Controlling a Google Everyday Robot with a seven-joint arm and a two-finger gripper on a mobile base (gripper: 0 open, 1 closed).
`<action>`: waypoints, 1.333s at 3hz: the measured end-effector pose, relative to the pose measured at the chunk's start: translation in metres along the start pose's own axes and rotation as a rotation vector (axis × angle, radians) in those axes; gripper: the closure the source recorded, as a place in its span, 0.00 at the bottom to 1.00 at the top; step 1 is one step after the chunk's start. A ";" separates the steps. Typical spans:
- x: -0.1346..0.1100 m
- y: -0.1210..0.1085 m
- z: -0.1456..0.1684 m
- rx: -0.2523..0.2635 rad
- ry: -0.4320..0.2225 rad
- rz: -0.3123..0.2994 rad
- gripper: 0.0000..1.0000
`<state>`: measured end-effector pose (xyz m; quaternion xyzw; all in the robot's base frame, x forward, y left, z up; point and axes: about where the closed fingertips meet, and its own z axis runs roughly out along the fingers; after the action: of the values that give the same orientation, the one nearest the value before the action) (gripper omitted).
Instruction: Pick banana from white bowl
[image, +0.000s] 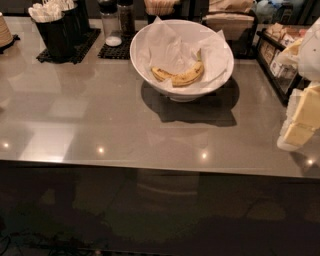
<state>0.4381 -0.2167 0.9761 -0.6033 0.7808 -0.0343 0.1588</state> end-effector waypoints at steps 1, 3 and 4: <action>0.000 0.000 0.000 0.000 0.000 0.000 0.00; -0.065 -0.065 0.048 -0.167 -0.130 -0.227 0.00; -0.129 -0.110 0.091 -0.212 -0.210 -0.369 0.00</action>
Offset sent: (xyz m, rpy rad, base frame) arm 0.1310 0.0525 0.0256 0.1657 0.0866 0.4284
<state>0.5959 -0.1108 0.9434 -0.7493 0.6358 0.0826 0.1661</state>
